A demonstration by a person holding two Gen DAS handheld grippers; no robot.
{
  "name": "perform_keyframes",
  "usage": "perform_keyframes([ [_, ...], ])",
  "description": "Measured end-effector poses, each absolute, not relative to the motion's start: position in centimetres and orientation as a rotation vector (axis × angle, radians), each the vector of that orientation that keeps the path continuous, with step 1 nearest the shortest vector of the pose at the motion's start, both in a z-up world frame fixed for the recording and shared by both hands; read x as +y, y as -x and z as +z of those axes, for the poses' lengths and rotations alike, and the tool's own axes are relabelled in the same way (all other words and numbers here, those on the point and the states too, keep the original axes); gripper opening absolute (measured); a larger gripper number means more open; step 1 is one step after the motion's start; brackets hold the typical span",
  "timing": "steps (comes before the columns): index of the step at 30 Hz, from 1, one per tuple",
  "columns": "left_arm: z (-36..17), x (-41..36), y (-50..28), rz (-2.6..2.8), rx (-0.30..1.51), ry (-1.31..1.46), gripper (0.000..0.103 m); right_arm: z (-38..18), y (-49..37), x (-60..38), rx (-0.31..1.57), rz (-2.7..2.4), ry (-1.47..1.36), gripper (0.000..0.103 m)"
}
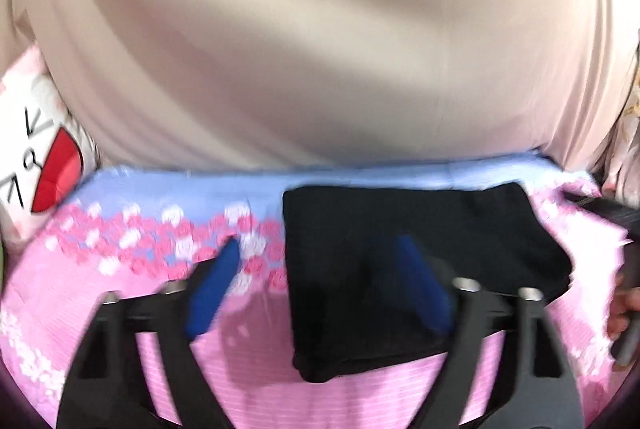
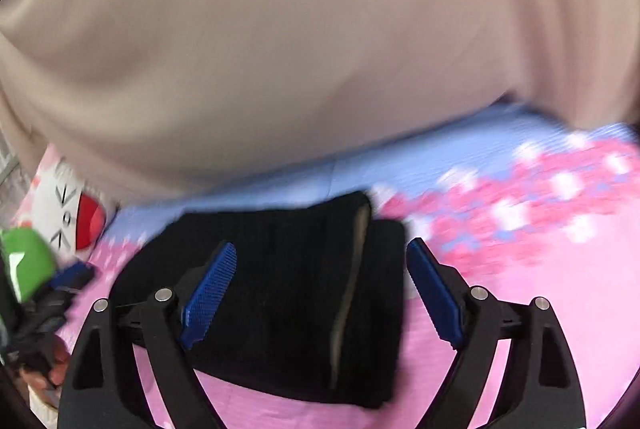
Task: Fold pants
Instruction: 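Lower the folded pants onto the sheet and open both tools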
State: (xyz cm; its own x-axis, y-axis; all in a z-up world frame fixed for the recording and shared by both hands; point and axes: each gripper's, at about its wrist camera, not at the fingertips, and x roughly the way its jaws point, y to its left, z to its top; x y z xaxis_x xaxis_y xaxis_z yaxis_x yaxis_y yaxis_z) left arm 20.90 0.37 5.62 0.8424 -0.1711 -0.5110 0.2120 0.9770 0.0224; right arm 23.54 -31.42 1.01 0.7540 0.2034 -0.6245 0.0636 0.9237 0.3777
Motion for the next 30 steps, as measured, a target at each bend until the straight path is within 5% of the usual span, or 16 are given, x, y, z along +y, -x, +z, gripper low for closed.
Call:
perform_keyframes([
  [2,6.4,-1.0,-19.8,-0.223,0.508,-0.109,0.085,-1.9,-26.1,-31.1,0.831,0.036,-0.386,0.079],
  [4,6.4,-2.5,-18.9,-0.233,0.520,-0.147,0.088,-3.7,-27.1,-30.4,0.886,0.047,-0.385,0.048],
  [9,4.6,-2.8,-20.7,-0.221,0.620,-0.133,0.088,1.3,-25.0,-29.7,0.759,0.101,-0.305,0.003],
  [15,2.4,1.1,-23.1,-0.020,0.729,-0.057,0.088,-3.9,-27.1,-32.6,0.901,0.000,-0.257,0.013],
  [19,2.1,5.3,-23.2,0.091,0.749,-0.018,0.089,1.5,-23.4,-29.7,0.696,0.003,-0.239,0.025],
  [23,2.0,8.3,-21.8,0.135,0.744,0.032,0.090,3.0,-22.9,-20.5,0.722,0.278,-0.130,0.019],
  [30,0.8,11.3,-19.8,0.223,0.723,0.026,0.091,-5.7,-27.5,-6.3,0.973,0.485,-0.067,0.013],
])
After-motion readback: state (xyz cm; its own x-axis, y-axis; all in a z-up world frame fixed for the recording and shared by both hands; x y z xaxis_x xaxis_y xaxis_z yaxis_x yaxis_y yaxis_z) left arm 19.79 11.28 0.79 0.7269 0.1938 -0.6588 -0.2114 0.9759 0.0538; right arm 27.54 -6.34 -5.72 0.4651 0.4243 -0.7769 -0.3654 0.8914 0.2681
